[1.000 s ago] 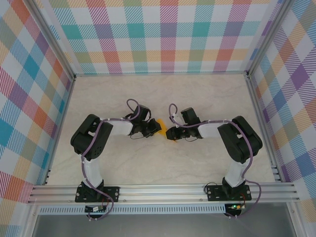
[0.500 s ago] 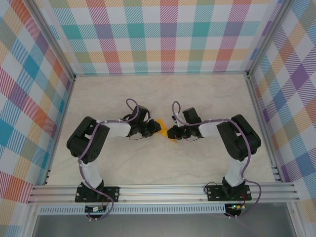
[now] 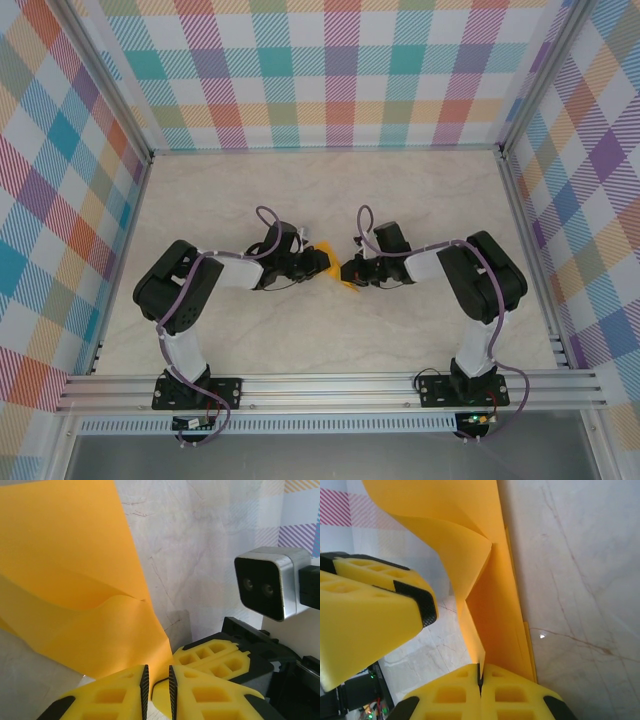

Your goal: Fold a paper plane with a square sheet of paper (pick it up from the middle)

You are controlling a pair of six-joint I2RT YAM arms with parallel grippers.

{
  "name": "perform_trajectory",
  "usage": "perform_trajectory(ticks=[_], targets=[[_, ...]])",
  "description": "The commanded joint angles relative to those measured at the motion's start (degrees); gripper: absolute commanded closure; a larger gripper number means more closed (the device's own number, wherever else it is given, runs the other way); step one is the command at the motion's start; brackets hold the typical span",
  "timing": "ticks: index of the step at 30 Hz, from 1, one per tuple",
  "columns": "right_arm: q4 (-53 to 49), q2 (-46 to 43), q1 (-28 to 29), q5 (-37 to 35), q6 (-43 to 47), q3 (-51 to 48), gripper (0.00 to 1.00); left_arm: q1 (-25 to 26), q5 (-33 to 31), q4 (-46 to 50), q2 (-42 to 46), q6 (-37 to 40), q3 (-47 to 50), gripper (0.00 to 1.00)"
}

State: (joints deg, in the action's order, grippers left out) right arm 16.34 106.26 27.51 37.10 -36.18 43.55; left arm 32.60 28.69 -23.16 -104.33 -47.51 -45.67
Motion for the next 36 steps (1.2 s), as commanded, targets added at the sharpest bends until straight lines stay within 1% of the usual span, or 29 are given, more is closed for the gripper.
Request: perform_trajectory(ticks=[1, 8, 15, 23, 28, 36], targets=[[3.54, 0.39, -0.77, 1.57, -4.45, -1.92, 0.99, 1.14, 0.66, -2.76, -0.51, -0.17, 0.76, 0.8], [7.02, 0.67, -1.05, 1.57, -7.71, -3.5, 0.99, 1.85, 0.72, -3.28, -2.05, -0.29, 0.19, 0.81], [7.04, 0.84, -1.25, 0.62, -8.85, -4.09, 0.99, 2.01, 0.23, -2.97, -3.35, -0.39, -0.5, 0.81], [5.96, 1.86, -1.55, -0.04, -9.93, -4.0, 1.0, 2.03, 0.05, -4.27, -2.14, 0.03, 0.59, 0.81], [5.29, 2.33, -1.75, 0.05, -10.07, -3.7, 1.0, 2.03, -0.69, -1.61, -2.85, 0.39, -0.5, 0.82], [3.54, 2.03, -1.73, 0.47, -9.04, -3.09, 0.98, 2.03, -4.01, 8.6, -4.8, 0.58, -4.36, 0.85]])
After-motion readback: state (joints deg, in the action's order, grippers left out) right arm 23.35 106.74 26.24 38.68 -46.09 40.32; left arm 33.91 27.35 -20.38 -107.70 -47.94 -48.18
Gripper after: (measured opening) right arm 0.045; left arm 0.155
